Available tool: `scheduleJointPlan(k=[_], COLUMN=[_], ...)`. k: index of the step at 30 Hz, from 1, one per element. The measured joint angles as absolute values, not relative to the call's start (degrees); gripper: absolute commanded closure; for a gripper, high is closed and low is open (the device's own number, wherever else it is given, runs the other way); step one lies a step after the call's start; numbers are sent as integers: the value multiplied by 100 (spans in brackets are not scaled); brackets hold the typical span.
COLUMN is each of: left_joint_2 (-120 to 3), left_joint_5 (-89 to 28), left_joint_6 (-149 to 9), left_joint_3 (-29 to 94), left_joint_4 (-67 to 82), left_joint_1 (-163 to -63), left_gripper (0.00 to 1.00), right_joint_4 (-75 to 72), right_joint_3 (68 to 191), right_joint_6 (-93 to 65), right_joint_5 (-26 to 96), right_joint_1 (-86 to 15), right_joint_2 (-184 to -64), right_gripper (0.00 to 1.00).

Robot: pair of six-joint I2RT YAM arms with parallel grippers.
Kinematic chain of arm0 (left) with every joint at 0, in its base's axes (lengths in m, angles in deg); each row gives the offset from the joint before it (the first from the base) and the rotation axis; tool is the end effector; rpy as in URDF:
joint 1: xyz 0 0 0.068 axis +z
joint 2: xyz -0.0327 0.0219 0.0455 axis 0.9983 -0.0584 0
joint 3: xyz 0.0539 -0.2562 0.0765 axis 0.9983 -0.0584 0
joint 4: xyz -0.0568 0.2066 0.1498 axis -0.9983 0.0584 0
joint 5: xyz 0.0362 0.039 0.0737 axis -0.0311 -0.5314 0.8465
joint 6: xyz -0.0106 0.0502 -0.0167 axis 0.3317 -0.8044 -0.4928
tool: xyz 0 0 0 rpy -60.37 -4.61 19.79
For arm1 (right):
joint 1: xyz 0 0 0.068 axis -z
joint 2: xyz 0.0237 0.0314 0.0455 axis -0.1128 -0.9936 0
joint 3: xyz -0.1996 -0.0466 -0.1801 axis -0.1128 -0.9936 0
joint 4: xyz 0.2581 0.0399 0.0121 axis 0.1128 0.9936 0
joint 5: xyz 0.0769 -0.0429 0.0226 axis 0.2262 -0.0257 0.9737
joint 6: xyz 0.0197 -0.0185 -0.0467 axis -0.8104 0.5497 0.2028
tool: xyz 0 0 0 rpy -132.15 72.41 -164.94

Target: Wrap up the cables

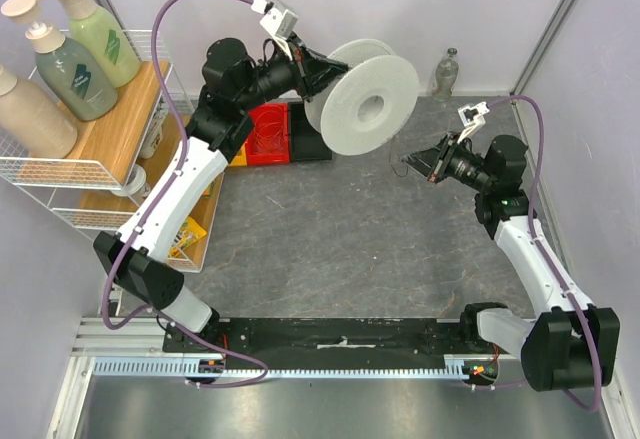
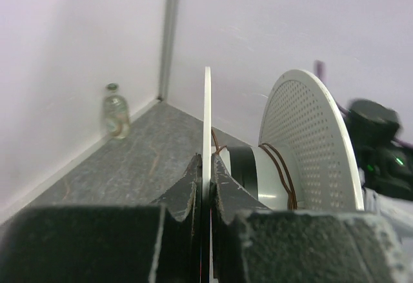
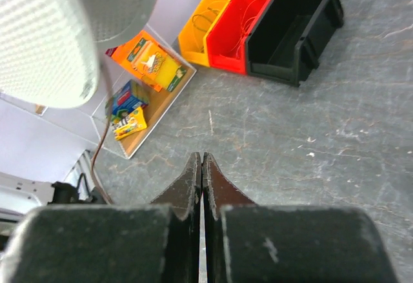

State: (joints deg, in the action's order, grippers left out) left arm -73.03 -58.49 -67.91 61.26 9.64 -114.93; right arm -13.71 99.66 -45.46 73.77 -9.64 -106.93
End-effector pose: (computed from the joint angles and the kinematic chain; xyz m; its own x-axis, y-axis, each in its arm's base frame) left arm 0.2979 -0.1841 0.5019 -0.0570 -0.1910 -0.9799 0.9070 0.4003 -0.1308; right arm 0.2513 0.0397 0.3192 -0.5626 0.3945 -0.7266 -0.5238 0.5099 0.6824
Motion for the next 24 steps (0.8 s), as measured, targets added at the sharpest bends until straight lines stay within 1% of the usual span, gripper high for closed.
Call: scheduleJointPlan(k=[4, 9, 15, 20, 24], left_joint_2=[-7408, -7671, -8121, -8245, -8433], left_joint_5=[-4747, -3893, -2714, -1842, -1469], left_joint_6=[-6148, -4979, -3899, -3464, -3331], left_joint_3=[6130, 6338, 7120, 7227, 7251], left_joint_4=[1071, 1502, 2468, 2951, 3141], left_joint_1=[-11473, -11460, -11475, -11473, -11480], left_gripper=[98, 98, 98, 98, 98], right_joint_4=[-1330, -1323, -1321, -1231, -1067], right_joint_3=[9966, 9966, 9933, 9880, 10005], right_joint_6=[-4205, -3768, -3276, -3016, -2666], right_joint_5=[6905, 6258, 5799, 5775, 5799], right_joint_1=[-964, -968, -1034, -1445, -2026], right_joint_2=[-10481, -10461, -10352, -9972, -9941], right_gripper=[100, 100, 100, 100, 100])
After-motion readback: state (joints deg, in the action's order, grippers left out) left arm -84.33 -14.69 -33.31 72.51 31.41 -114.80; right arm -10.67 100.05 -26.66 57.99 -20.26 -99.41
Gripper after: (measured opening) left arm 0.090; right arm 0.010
